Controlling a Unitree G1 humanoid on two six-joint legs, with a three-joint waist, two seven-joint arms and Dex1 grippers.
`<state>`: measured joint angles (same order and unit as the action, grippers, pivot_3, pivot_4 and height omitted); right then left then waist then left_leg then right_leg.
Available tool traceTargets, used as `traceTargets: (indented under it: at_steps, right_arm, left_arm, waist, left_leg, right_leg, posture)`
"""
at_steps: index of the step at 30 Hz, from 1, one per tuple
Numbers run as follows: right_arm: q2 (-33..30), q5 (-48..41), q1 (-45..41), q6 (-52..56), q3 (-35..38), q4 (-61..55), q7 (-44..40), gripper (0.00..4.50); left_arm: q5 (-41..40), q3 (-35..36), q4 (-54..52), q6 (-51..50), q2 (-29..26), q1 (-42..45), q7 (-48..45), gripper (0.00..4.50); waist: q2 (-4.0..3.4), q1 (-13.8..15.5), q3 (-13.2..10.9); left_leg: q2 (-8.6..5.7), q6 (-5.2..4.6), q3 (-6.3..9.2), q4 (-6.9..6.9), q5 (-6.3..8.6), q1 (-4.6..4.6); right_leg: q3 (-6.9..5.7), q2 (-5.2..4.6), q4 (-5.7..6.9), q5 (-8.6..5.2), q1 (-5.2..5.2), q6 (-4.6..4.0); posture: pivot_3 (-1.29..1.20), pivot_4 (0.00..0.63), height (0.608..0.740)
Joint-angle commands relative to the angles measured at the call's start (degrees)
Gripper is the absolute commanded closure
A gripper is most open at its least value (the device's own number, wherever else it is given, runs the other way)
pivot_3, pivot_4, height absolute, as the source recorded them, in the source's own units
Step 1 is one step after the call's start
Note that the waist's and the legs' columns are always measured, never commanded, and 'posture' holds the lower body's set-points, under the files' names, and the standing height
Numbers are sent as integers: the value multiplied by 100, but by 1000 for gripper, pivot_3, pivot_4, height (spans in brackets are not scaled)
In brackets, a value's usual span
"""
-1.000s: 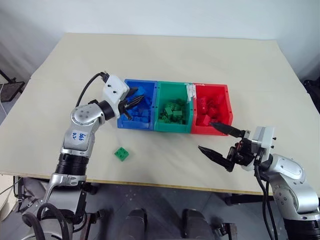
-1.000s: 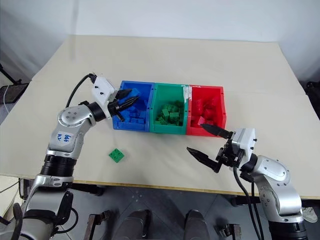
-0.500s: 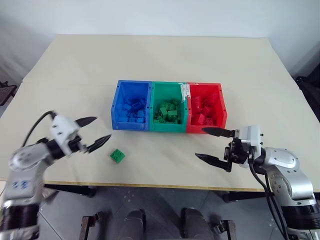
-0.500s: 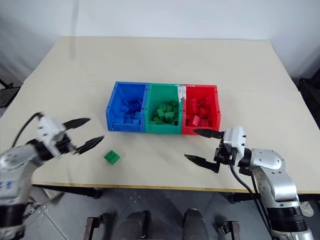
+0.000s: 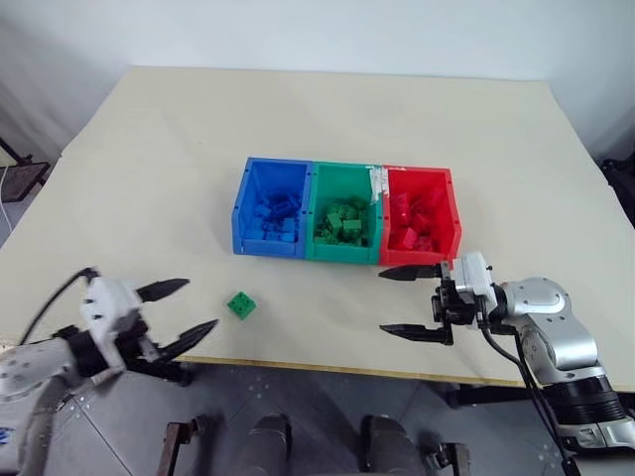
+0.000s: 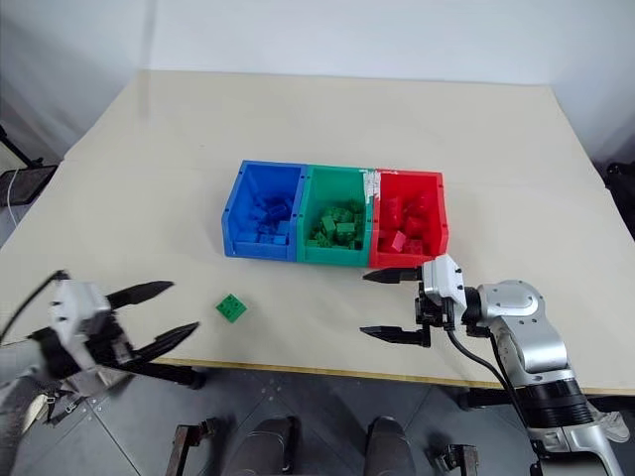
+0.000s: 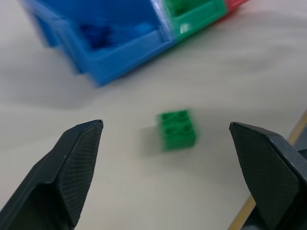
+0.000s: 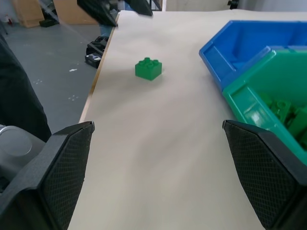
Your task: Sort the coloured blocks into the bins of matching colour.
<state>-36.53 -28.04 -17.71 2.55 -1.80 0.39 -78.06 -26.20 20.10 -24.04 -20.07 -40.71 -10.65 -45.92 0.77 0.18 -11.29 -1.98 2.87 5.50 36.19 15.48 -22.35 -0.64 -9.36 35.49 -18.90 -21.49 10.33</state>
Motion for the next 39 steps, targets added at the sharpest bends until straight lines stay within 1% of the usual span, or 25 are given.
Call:
traceTargets:
  at_steps: [1,6,8,11,15,16,19,21,24,27,29,32,36,39]
  right_arm:
    - [2,-18,-62,-79,78,-62,-29,0]
    - [9,-13,-6,-37,66,-176,27,0]
    - [-25,-26,45,-14,85,-241,33,0]
    - [-65,-34,114,9,141,-304,75,0]
    - [-59,1,240,-10,144,-307,133,0]
    - [-55,5,257,-11,129,-322,141,0]
    - [-1,-8,248,27,86,-362,201,0]
    - [25,-6,247,32,81,-369,250,0]
    - [53,17,306,10,173,-360,454,0]
    - [114,-150,481,96,518,-491,888,0]
    - [184,-281,762,119,883,-713,1294,0]
    - [504,-413,1475,20,1600,-1329,2168,0]
    - [621,-299,2125,-28,1942,-1865,2635,0]
    - [636,-239,2456,-64,2046,-2130,2865,0]
  left_arm:
    - [624,-534,52,-325,251,407,886,13]
    - [986,-1175,234,-499,529,688,1191,13]
    - [1061,-1383,221,-583,479,664,1121,13]
    - [1053,-1441,125,-816,396,596,1086,616]
    - [1106,-1512,-55,-1028,213,570,1051,1813]
    - [1079,-1500,-89,-1066,203,567,1043,2188]
    - [983,-1421,-230,-1053,197,745,1017,3025]
    - [854,-1350,-296,-982,255,1010,984,3015]
    - [624,-1357,-272,-880,399,1664,895,3015]
    - [583,-1593,-73,-715,526,2309,703,3015]
    - [657,-1842,215,-547,678,2729,593,3015]
    - [900,-2334,1149,-96,1103,3662,391,3015]
    - [1221,-2742,2455,546,1586,4667,127,3015]
    - [1443,-2859,3518,1048,1975,5353,127,3015]
  waist:
    - [0,-8,0]
    - [0,-44,0]
    - [1,-26,0]
    - [0,-20,0]
    - [0,-21,0]
    - [0,-25,1]
    - [0,-31,1]
    - [0,-21,0]
    - [0,35,0]
    - [0,71,1]
    - [0,97,1]
    - [1,163,0]
    - [1,115,1]
    - [1,77,1]
  left_leg:
    - [0,1,0,1,0,0]
    - [2,2,-2,-4,-1,0]
    - [1,2,-2,-4,0,-1]
    - [1,2,-2,-2,0,-1]
    - [1,2,-2,-1,0,0]
    - [1,2,-2,-1,0,1]
    - [1,2,-2,-2,0,3]
    - [1,2,-2,-1,-1,2]
    - [-1,3,1,5,-1,-1]
    - [-3,3,2,8,-1,-2]
    - [-3,3,0,6,-1,-2]
    - [-3,3,2,3,-1,-6]
    - [-8,1,-4,11,0,-10]
    - [-6,0,-7,10,-1,-7]
  right_leg:
    - [0,1,2,0,0,0]
    - [0,2,14,0,-3,0]
    - [0,2,13,0,-3,0]
    - [0,2,4,0,-1,0]
    - [0,1,2,0,-1,0]
    - [1,1,2,0,-1,0]
    - [2,2,2,-1,-1,-1]
    - [1,2,2,-1,-1,-2]
    - [0,1,2,-1,-1,-1]
    - [0,1,3,0,0,-1]
    - [0,1,5,0,0,0]
    - [-6,1,4,0,1,0]
    - [-2,0,5,4,4,8]
    - [-2,1,6,4,2,8]
  posture:
    - [0,150,740]
    - [0,150,740]
    - [0,150,740]
    - [0,150,740]
    - [0,150,740]
    - [0,150,740]
    - [0,150,740]
    - [0,150,740]
    - [0,150,740]
    - [0,150,740]
    - [0,150,740]
    - [0,150,740]
    - [0,150,740]
    - [0,150,740]
